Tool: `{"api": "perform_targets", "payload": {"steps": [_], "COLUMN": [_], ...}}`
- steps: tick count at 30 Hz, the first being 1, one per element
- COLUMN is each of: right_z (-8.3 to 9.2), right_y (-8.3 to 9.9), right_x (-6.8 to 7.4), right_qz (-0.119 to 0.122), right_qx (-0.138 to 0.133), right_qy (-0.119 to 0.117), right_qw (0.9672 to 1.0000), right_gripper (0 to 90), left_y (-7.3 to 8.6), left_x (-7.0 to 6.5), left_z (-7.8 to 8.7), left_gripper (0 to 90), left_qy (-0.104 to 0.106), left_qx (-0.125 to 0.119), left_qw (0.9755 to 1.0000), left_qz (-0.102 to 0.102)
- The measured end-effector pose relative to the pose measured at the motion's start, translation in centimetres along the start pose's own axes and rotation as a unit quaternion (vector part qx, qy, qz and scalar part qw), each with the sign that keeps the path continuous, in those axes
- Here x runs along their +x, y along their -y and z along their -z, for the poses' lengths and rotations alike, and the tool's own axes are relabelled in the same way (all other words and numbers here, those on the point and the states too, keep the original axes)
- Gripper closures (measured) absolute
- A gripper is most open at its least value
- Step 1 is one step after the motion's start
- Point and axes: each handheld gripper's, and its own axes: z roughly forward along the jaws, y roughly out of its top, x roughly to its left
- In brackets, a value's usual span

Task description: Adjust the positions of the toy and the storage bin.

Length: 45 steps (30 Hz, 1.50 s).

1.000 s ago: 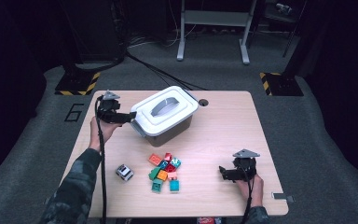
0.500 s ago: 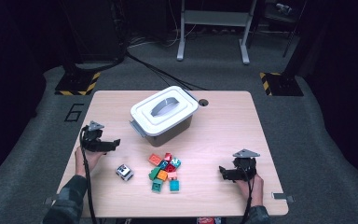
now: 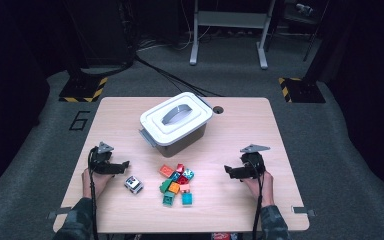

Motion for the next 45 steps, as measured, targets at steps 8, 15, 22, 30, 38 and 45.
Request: {"api": "perform_targets", "payload": {"steps": [8,15,22,30,38,45], "right_z": [-0.6,-1.9,-3.0,-4.2,-5.8,-6.8], "right_y": [-5.1,-10.5,-14.4,-17.5,-19.0,-19.3], "right_x": [0.0,0.3,0.5,0.2,-0.5,-0.4], "right_qz": [0.0,0.014,0.02,0.01,-0.011,-0.018], "right_qx": [-0.02,-0.023,-0.029,-0.035,-0.029,-0.022], "right_qy": [-0.02,-0.026,-0.027,-0.019,-0.011,0.003], "right_qw": [0.9996,0.9993,0.999,0.9992,0.9994,0.9996], "right_gripper": [7.8,9.1,13.6,35.5,56.6,63.4], "left_y": [0.0,0.0,0.0,-0.1,-0.1,-0.1], "left_x": [0.0,-0.1,-0.1,-0.2,-0.2,-0.3], "left_z": [0.0,-0.1,-0.1,-0.1,-0.1,-0.1], "left_gripper": [6.7,7.2,7.2,7.3,7.9,9.2], "left_qy": [0.002,-0.003,0.002,0.004,0.004,0.007], "left_qx": [0.001,-0.003,0.001,0.001,-0.001,-0.002], "left_qw": [1.0,1.0,1.0,1.0,0.9999,0.9999], "left_qz": [0.001,0.0,-0.004,-0.006,-0.009,-0.01]}}
